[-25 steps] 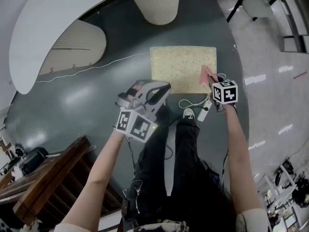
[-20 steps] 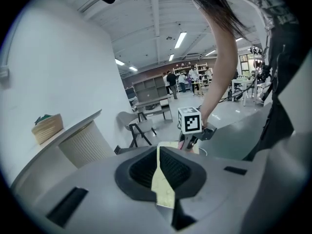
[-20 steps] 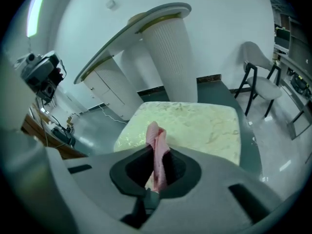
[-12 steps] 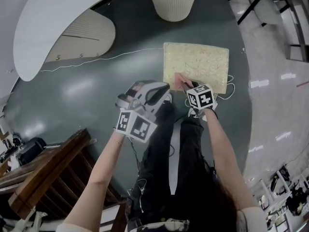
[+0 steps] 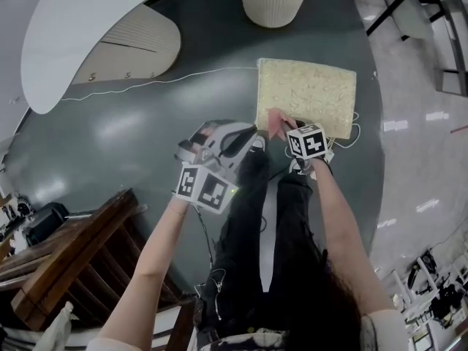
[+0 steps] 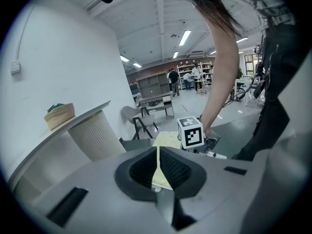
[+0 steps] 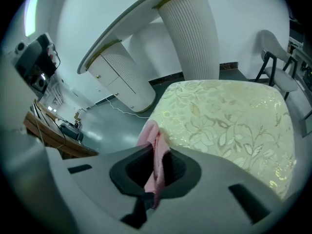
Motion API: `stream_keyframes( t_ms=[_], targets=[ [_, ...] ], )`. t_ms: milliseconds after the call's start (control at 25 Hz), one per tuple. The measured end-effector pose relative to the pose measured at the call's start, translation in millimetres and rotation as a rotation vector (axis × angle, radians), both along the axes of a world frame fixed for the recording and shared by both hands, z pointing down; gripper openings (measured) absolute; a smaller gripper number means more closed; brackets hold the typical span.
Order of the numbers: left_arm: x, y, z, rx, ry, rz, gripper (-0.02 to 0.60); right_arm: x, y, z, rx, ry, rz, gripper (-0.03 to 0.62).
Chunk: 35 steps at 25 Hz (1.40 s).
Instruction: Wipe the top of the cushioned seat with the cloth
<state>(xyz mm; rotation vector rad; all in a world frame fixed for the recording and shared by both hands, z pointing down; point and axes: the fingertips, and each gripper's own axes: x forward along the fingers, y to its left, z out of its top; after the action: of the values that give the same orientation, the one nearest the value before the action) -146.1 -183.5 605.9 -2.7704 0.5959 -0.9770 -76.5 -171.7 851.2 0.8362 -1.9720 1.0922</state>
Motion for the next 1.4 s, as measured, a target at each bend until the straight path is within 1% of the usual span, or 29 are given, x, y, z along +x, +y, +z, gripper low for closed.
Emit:
stream_keyframes(
  t_ms=[240, 520, 680, 840, 960, 1080, 1240, 1400],
  targets=[
    [12, 5, 3, -0.004, 0.008, 0.031, 0.017, 68, 1, 4, -0.001, 0.092, 0.061, 0.009],
    [43, 7, 4, -0.006, 0.019, 0.079, 0.017, 156, 8, 5, -0.002, 0.197, 0.129, 0.009],
    [60, 9, 2, -0.008, 0.018, 0.107, 0.017, 195, 14, 1, 0.0, 0.23, 0.17, 0.009],
    [80, 12, -3, -0.013, 0.022, 0.124, 0.017, 226, 21, -7, -0.006, 0.241, 0.231, 0.009],
    [95, 14, -8, -0.017, 0.031, 0.134, 0.017, 241, 26, -11, -0.013, 0.243, 0.261, 0.009],
    [108, 13, -12, -0.014, 0.038, 0.145, 0.017, 246, 30, -14, -0.016, 0.235, 0.275, 0.009],
    [120, 11, -19, -0.005, 0.046, 0.156, 0.017, 243, 28, -26, 0.011, 0.195, 0.288, 0.009],
    [129, 13, -30, 0.008, 0.043, 0.162, 0.017, 233, 26, -56, 0.06, 0.132, 0.281, 0.009]
  ],
)
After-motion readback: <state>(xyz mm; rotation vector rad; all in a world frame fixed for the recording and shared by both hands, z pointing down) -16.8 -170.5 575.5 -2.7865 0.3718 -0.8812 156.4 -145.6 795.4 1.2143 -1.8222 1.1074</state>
